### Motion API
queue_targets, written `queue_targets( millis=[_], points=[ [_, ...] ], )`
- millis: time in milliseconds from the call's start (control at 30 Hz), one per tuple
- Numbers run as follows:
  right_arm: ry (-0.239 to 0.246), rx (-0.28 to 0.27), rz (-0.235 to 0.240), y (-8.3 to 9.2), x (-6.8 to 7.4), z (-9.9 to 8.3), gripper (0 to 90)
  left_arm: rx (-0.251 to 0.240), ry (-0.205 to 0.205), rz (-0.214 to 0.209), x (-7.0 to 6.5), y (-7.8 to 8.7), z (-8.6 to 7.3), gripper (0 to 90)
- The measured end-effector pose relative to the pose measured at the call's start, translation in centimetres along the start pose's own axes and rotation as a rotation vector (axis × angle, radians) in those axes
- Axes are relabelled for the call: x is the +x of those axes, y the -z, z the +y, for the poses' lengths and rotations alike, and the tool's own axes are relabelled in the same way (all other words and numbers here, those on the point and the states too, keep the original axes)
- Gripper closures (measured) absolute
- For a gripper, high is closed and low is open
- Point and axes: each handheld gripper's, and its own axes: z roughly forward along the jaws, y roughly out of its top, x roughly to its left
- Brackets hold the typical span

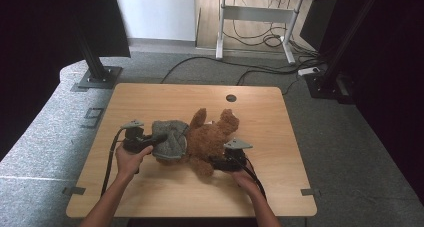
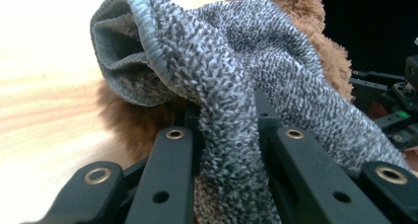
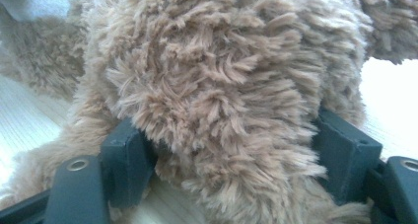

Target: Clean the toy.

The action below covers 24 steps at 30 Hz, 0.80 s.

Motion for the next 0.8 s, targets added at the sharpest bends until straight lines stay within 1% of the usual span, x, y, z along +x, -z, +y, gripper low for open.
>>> queue_targets(
  millis=[67,100,133,233,267,333,400,467,533,567,633,700,733,767,800],
  points=[
    [0.001,-0.001,0.000,0.0,0.0,0.0,25.6,-0.002,-0.003,0.004,0.0,0.4,-0.4,76.1],
    [0.001,-0.001,0.000,0.0,0.0,0.0,25.6,-0.005,-0.001,0.001,0.1,0.5,-0.6,76.1],
    [0.000,-0.001,0.000,0.0,0.0,0.0,25.6,-0.018,0.003,-0.013,0.2,0.7,-0.8,76.2],
    [-0.010,-0.005,0.002,0.0,-0.1,0.0,25.6,-0.062,-0.001,-0.084,-0.4,1.4,-0.7,76.1],
    [-0.014,-0.005,0.004,0.0,-0.2,0.0,25.6,-0.076,-0.005,-0.108,-0.8,1.6,-0.5,76.1],
    [-0.017,-0.006,0.005,-0.1,-0.2,0.0,25.6,-0.100,-0.029,-0.155,-1.8,1.7,0.1,76.1],
    [-0.017,-0.006,0.004,-0.1,-0.2,0.0,25.6,-0.106,-0.046,-0.213,-3.0,1.5,0.7,76.1],
    [-0.017,-0.006,0.003,-0.1,-0.2,0.0,25.6,-0.096,-0.069,-0.266,-4.5,0.7,1.2,76.0],
    [-0.018,-0.006,0.003,-0.1,-0.2,0.0,25.6,-0.072,-0.096,-0.305,-6.1,-0.4,1.5,76.0],
    [-0.018,-0.007,0.003,-0.1,-0.2,0.0,25.6,-0.057,-0.112,-0.319,-7.0,-1.3,1.6,76.0],
    [-0.018,-0.007,0.003,-0.1,-0.2,0.0,25.6,-0.036,-0.129,-0.338,-8.1,-2.6,1.7,75.9],
    [-0.019,-0.007,0.002,-0.1,-0.2,0.0,25.6,-0.006,-0.136,-0.355,-9.1,-4.3,1.5,76.0],
    [-0.018,-0.008,0.003,-0.1,-0.2,0.0,25.6,0.007,-0.141,-0.356,-9.3,-4.8,1.4,75.9],
    [-0.018,-0.007,0.003,-0.1,-0.2,0.0,25.6,0.026,-0.155,-0.341,-9.6,-5.5,1.2,75.9],
    [-0.018,-0.007,0.004,0.0,-0.2,0.0,25.6,0.049,-0.172,-0.313,-9.8,-6.0,1.1,75.9]
  ],
)
